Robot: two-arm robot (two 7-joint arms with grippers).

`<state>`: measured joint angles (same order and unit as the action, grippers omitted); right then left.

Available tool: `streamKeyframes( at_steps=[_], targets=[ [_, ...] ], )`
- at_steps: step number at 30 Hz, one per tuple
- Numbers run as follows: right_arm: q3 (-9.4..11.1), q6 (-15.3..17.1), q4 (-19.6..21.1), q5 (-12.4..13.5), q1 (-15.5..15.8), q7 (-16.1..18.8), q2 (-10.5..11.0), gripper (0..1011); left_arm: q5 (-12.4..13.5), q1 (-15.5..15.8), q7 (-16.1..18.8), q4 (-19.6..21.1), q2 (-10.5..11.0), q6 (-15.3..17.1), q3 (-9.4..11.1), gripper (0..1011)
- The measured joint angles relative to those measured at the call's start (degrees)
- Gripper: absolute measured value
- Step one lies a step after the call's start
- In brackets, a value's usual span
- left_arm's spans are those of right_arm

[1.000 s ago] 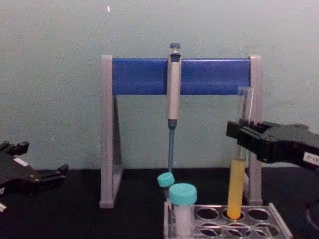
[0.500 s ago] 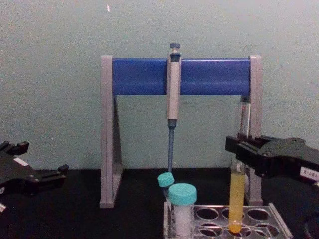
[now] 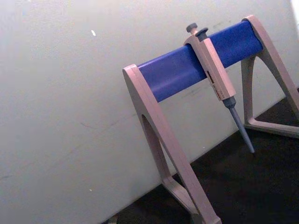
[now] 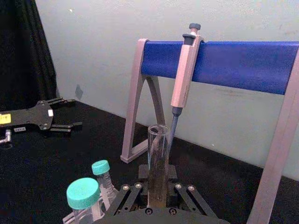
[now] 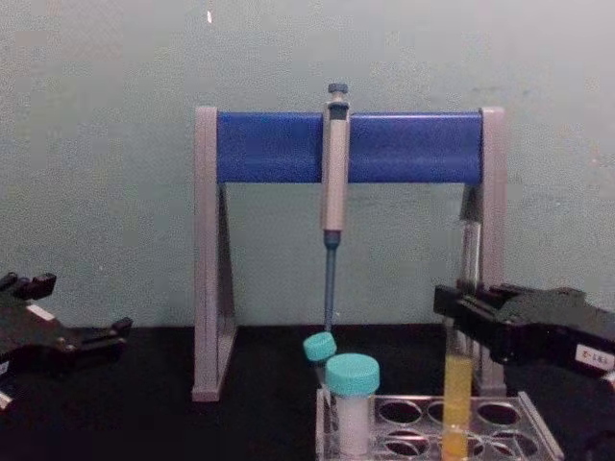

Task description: Pick up the test tube from the test tube rack, shake it, then place it back into the test tube rack.

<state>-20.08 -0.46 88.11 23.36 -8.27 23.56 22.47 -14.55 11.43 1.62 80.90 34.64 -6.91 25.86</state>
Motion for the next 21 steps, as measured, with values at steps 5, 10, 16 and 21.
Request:
streamKeyframes(
  at_steps=[5,10,16,21],
  targets=[
    [-0.05,0.01,-0.47,0.24,-0.14,0.29,-0.13,220,0.0,0.0,0.0,0.0,0.0,0.0,0.0,1010],
    [-0.21,0.01,-0.9,0.26,-0.18,0.31,-0.28,220,0.0,0.0,0.0,0.0,0.0,0.0,0.0,1010],
    [-0.43,0.01,-1.37,0.18,-0.24,0.29,-0.46,220,0.0,0.0,0.0,0.0,0.0,0.0,0.0,1010],
    [-0.59,0.01,-1.6,0.04,-0.29,0.26,-0.58,220,0.0,0.0,0.0,0.0,0.0,0.0,0.0,1009]
  ],
)
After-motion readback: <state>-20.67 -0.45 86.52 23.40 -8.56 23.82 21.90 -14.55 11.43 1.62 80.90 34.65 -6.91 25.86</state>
